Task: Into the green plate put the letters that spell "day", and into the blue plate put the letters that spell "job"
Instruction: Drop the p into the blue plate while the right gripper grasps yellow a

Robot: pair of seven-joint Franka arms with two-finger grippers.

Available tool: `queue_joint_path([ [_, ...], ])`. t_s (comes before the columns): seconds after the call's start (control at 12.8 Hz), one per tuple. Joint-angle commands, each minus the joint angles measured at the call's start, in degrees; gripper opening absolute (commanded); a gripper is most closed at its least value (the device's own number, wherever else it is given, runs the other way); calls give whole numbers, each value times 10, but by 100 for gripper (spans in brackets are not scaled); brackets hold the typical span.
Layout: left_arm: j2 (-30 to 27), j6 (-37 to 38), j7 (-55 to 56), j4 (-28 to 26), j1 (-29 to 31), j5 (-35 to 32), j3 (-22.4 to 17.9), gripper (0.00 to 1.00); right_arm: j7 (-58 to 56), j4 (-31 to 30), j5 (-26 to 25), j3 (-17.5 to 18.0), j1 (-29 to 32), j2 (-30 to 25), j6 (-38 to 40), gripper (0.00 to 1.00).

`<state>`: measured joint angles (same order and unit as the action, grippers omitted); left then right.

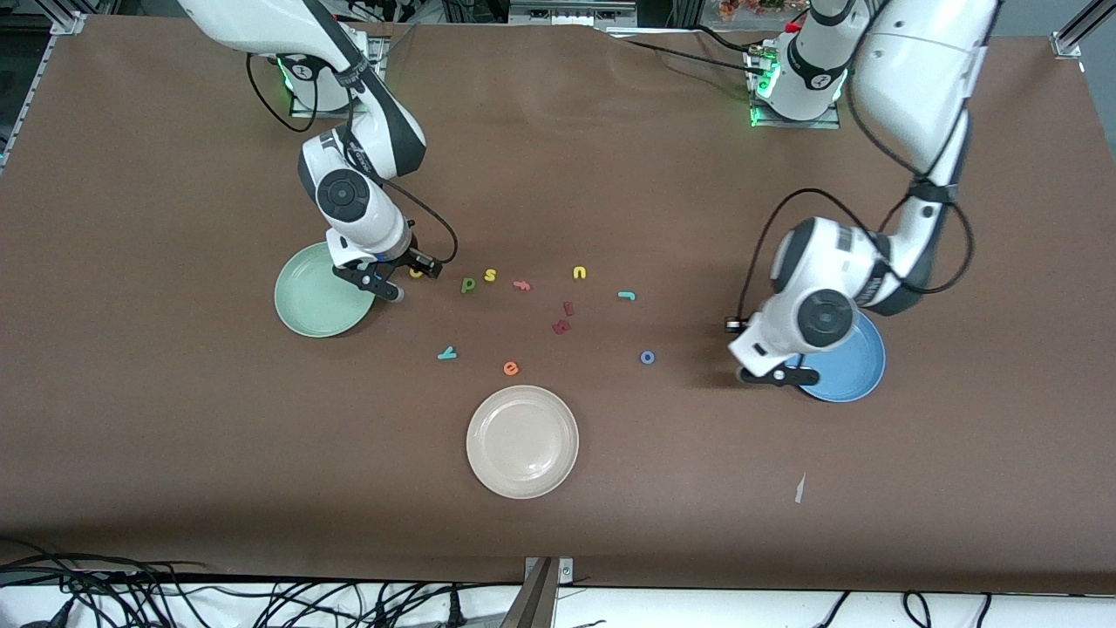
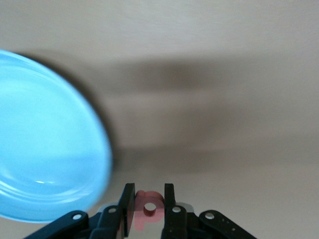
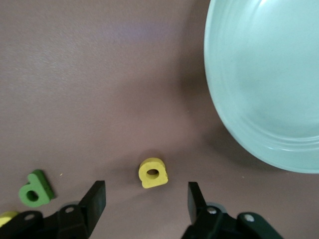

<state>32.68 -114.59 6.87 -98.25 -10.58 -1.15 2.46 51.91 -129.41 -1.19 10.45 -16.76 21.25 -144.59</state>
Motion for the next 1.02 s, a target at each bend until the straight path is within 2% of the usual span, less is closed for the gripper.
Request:
queue_joint_path([
  [0.0,-12,10,-142,-9,62,-30,4,0,15,-14,-12,-3,-3,5,-27,69],
  [0.16,-9,3,-189,-8,100,-69,6,0,15,-14,-12,-3,-3,7,-32,66],
  [0.23,-3,-6,-194,-8,102,-70,6,5,15,-14,-12,-3,-3,13,-35,66],
  [0.31,5,-19,-194,-8,101,-71,6,27,15,-14,-12,-3,-3,17,-41,65],
  [0.47,8,-19,-186,-7,100,-62,7,100,15,-14,-12,-3,-3,19,-45,59],
  [0.55,6,-17,-169,-5,100,-51,8,100,15,-14,-12,-4,-3,19,-45,55],
  [0.63,3,-16,-154,-4,100,-40,8,100,15,-14,-12,-4,-3,19,-45,46],
  [0.7,3,-15,-144,8,95,-39,10,100,14,-14,-12,-5,-3,19,-45,29],
  [0.78,4,-15,-108,17,85,-26,11,100,14,-14,-12,-5,-3,19,-45,7],
  [0.86,9,-17,-58,27,67,-11,11,100,13,-13,-12,-5,-3,17,-44,0],
  [0.94,20,-19,-15,46,46,-1,11,100,13,-12,-12,-6,-3,13,-41,0],
])
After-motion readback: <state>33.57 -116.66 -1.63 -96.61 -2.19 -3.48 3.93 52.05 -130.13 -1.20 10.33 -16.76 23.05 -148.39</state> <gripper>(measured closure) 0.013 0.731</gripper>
